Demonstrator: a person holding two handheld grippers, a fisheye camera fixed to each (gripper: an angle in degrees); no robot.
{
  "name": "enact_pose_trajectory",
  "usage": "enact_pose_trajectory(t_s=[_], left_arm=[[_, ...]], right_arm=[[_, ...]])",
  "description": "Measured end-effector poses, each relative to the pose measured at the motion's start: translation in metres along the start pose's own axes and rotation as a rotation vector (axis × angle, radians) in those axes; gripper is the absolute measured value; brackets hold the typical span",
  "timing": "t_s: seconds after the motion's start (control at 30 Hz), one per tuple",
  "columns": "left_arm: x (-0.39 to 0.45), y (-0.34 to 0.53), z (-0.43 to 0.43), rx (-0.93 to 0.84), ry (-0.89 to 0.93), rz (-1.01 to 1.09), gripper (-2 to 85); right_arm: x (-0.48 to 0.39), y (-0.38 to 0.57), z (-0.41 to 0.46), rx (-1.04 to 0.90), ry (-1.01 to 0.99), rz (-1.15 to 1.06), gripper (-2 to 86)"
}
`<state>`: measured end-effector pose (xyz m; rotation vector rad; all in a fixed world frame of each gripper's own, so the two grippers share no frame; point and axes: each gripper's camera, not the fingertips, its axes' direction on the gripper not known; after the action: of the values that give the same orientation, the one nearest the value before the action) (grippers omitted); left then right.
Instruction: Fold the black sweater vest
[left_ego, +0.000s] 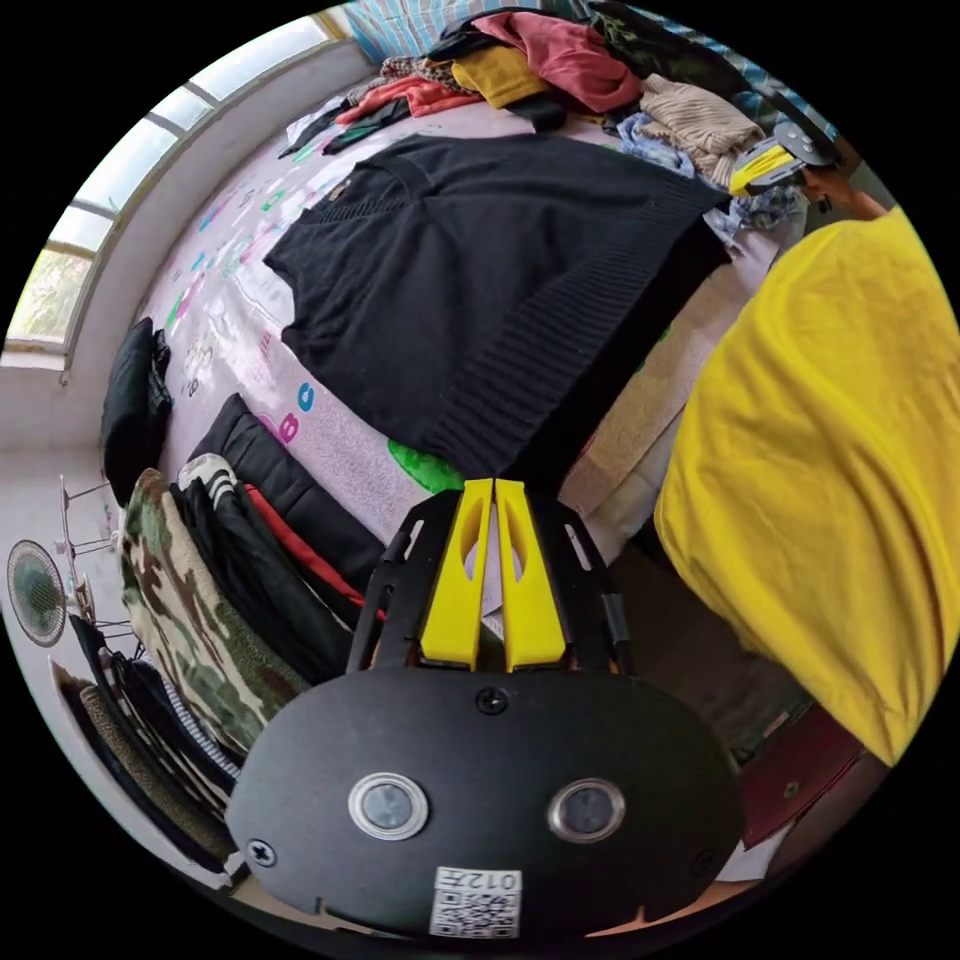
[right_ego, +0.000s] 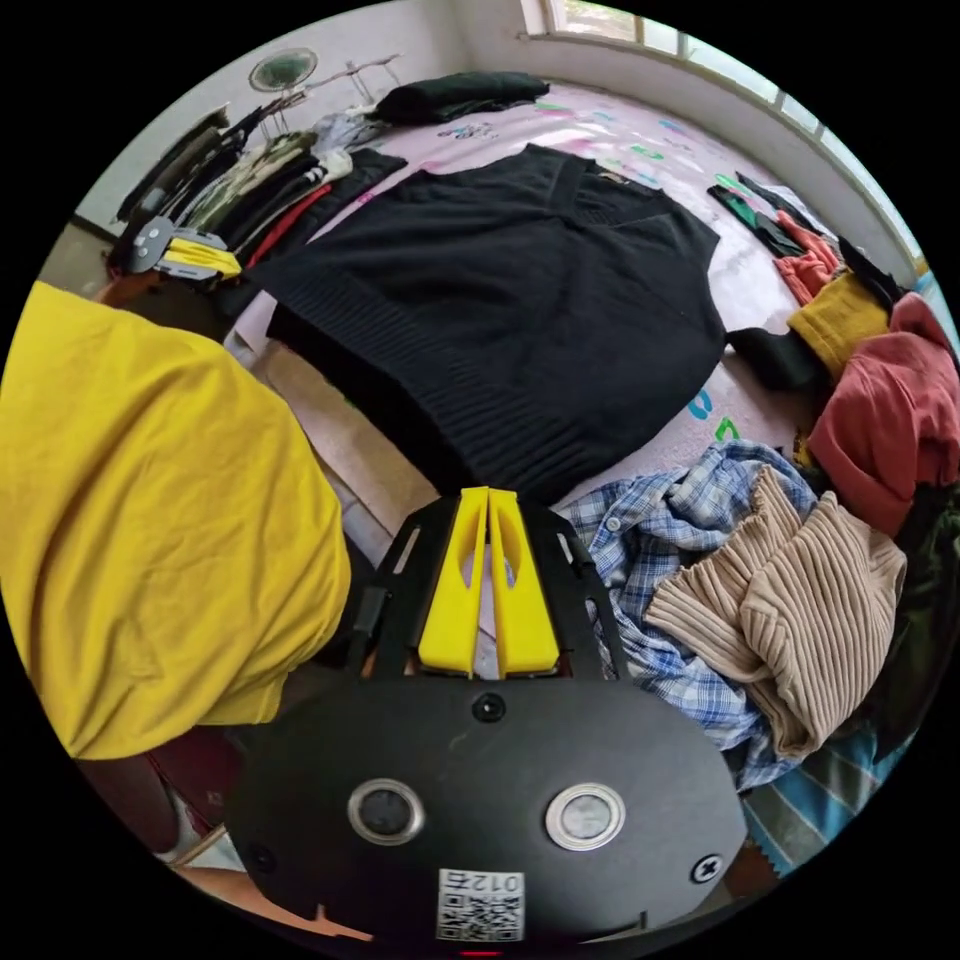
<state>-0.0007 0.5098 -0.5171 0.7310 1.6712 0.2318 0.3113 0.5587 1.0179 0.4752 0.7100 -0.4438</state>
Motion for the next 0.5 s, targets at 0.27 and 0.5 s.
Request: enact_pose_trajectory(t_s=[0.27, 0.5], left_arm=[[0.004, -0.031, 0.094, -0.192, 0.110, 0.050, 0.2], [-0.025, -0.035, 0.121, -0.300, 0.220, -0.017, 0.5]], right_arm=[[0.021, -0.023, 0.077, -0.168, -0.116, 0.014, 0.4], [0.037, -0.025, 0.067, -0.185, -0.156, 0.044, 0.6]])
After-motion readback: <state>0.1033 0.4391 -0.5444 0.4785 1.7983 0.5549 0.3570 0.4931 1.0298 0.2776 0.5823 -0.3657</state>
